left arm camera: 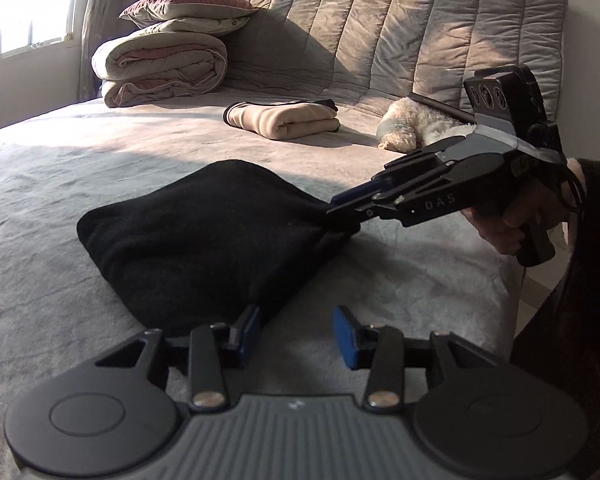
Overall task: Fold clothes
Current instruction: 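Lower the black bundle onto the bed and open both grippers, then grasp the black bundle's ends with both grippers and lift it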
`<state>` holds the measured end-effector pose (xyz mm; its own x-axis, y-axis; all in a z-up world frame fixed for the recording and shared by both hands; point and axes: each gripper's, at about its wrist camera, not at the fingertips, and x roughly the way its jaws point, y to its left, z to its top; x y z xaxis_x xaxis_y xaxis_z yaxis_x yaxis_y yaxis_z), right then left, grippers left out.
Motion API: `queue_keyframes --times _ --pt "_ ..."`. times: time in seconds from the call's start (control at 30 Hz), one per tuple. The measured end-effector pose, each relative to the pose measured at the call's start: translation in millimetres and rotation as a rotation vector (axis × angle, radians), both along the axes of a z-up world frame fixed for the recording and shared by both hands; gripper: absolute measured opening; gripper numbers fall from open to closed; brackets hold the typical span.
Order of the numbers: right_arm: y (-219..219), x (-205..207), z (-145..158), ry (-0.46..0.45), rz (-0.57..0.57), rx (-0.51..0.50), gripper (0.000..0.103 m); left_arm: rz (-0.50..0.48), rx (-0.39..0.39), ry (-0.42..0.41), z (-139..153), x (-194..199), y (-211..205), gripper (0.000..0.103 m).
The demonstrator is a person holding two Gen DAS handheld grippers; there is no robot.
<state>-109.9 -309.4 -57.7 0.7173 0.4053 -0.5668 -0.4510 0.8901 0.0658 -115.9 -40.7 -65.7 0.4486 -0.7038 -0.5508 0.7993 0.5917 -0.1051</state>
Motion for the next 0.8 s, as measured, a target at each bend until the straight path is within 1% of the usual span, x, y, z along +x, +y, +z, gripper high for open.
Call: queue_keyframes --times 0.03,0.1,0.17,0.2,0.23,0.27,0.3,0.33,0.37,0.4,0.43,0.47,0.53,0.63,0.8 --pt "-2.2 -2.1 2.1 0.003 -0.005 0.008 0.034 -0.004 -0.009 0.001 2.7 -1.6 2.3 0.042" --pt "-3.7 -4.0 6.7 0.007 -0.019 0.024 0.036 -0.003 -0.028 -0.004 8.5 -3.9 7.0 0.042" --pt "-4.6 -3.4 11.2 0.017 -0.034 0.042 0.039 0.018 -0.043 -0.010 15.1 -2.8 11.6 0.043" --pt "-5.0 -2.0 13.4 0.023 -0.044 0.054 0.042 0.037 -0.049 -0.008 18.4 -0.6 13.7 0.046" --pt "-5.2 -0.4 15.5 0.030 -0.053 0.065 0.047 0.061 -0.050 -0.001 22.1 2.6 15.0 0.050" --pt "-5.7 1.5 17.6 0.037 -0.065 0.080 0.050 0.088 -0.038 0.012 25.5 5.9 15.1 0.051" --pt "-6.2 3.5 19.6 0.044 -0.076 0.094 0.054 0.113 -0.022 0.029 28.8 8.4 14.2 0.056" --pt "-6.6 5.5 21.7 0.050 -0.087 0.109 0.056 0.137 -0.006 0.046 32.0 10.9 13.2 0.060" --pt "-7.1 7.5 23.6 0.057 -0.098 0.122 0.057 0.151 0.003 0.051 34.0 11.2 12.7 0.061" --pt "-7.3 9.6 25.0 0.063 -0.112 0.132 0.060 0.164 0.011 0.055 35.8 11.4 12.3 0.066" --pt "-7.7 11.5 26.3 0.070 -0.126 0.140 0.061 0.176 0.026 0.054 37.3 11.3 11.0 0.071" --pt "-8.1 13.4 27.5 0.076 -0.140 0.149 0.061 0.188 0.047 0.053 38.1 10.7 9.2 0.073" --pt "-8.7 17.8 29.7 0.096 -0.162 0.170 0.061 0.208 0.077 0.063 38.7 11.4 7.0 0.080" --pt "-9.0 23.4 33.1 0.118 -0.195 0.190 0.062 0.248 0.107 0.098 38.5 15.9 8.0 0.086" --pt "-8.7 30.2 33.5 0.152 -0.238 0.208 0.065 0.319 0.134 0.159 39.0 25.0 11.0 0.092"
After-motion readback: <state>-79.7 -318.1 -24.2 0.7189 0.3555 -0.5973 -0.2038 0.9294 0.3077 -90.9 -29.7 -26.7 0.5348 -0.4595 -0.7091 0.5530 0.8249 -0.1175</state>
